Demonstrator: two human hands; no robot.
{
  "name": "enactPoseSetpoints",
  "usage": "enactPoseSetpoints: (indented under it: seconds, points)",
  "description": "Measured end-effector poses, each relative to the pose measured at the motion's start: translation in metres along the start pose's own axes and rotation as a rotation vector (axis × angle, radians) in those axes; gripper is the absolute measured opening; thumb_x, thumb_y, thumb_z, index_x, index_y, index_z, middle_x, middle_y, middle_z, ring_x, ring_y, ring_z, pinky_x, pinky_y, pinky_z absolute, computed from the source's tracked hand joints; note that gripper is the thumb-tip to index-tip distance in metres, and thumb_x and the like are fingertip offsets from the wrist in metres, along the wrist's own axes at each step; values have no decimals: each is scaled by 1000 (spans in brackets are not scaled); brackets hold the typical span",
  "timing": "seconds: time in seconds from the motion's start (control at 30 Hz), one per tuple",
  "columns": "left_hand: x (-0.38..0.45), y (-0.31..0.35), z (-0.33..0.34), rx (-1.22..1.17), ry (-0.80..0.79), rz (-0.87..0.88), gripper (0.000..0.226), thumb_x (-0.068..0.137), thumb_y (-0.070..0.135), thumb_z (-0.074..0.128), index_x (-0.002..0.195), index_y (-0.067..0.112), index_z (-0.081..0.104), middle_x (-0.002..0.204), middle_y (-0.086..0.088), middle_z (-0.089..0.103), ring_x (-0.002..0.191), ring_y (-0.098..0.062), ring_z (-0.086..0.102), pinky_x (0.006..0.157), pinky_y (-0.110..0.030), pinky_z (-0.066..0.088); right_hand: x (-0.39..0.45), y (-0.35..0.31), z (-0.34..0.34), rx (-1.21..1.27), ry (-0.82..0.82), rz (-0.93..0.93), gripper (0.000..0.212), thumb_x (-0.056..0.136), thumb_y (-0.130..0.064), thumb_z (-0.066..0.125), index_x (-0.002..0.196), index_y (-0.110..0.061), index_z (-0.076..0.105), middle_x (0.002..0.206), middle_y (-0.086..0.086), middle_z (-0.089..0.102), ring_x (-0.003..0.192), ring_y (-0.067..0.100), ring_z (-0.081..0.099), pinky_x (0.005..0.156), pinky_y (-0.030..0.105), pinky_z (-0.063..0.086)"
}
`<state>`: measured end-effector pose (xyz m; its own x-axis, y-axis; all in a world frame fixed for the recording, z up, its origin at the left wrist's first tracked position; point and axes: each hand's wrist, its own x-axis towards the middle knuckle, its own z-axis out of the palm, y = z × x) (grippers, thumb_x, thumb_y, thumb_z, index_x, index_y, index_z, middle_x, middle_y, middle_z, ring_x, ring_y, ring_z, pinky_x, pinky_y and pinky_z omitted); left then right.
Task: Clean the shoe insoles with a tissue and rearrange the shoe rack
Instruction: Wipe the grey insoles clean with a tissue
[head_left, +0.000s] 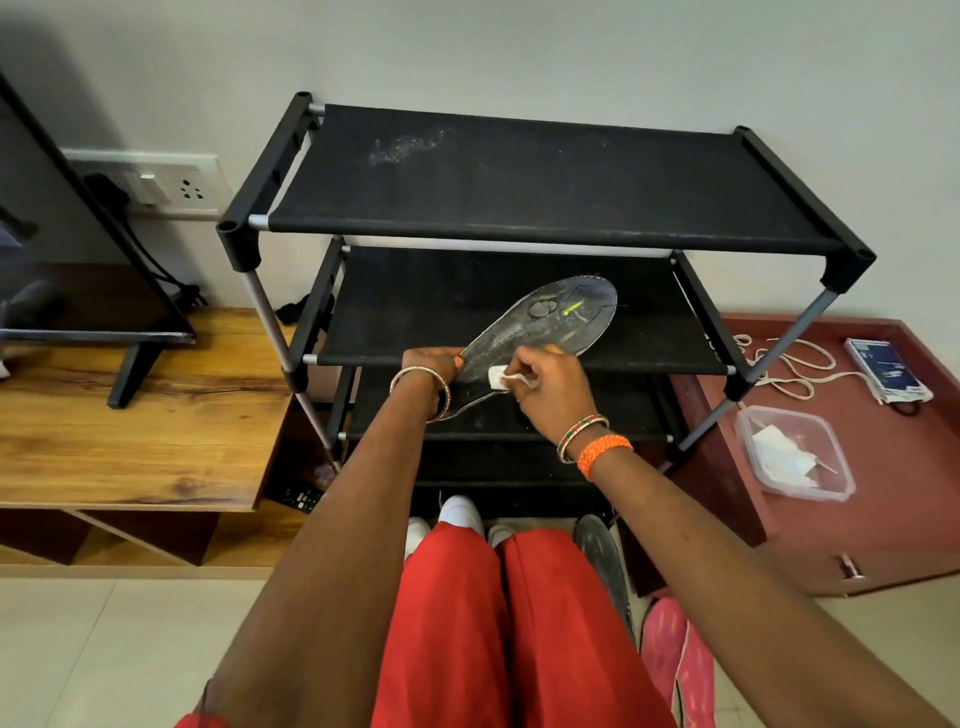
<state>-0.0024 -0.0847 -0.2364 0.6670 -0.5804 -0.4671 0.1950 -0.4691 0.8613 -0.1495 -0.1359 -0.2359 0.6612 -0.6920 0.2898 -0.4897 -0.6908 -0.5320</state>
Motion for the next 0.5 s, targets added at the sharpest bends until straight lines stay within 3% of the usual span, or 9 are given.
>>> enactPoseSetpoints:
  seconds: [0.13,0.23,0.33,0.5]
  points:
    - [-2,-1,0,5,-3,6,27,91,-1,52,113,3,66,118,-10,65,112,-23,59,103,-27,41,7,18,-11,-259,51,-102,17,74,-5,69,83,-15,60,82,0,66,84,25,57,79,37,36]
    - [-3,-2,-1,25,-15,10,27,91,-1,52,114,4,66,120,-9,64,114,-23,58,105,-28,40,16,40,-25,-384,131,60,19,76,-3,66,90,-16,62,89,6,68,94,30,56,81,41,37]
    - [-3,1,-4,80,-65,7,31,92,1,50,121,4,61,129,-11,58,122,-25,53,104,-28,41,26,43,-30,-415,91,177,19,79,-3,62,94,-15,63,90,12,65,99,32,53,83,39,37]
    - [1,-3,-1,4,-31,5,28,90,-4,51,112,4,67,119,-10,65,112,-23,59,106,-31,41,14,14,-5,-69,156,119,13,77,3,62,82,-10,63,81,14,62,77,31,59,65,34,49]
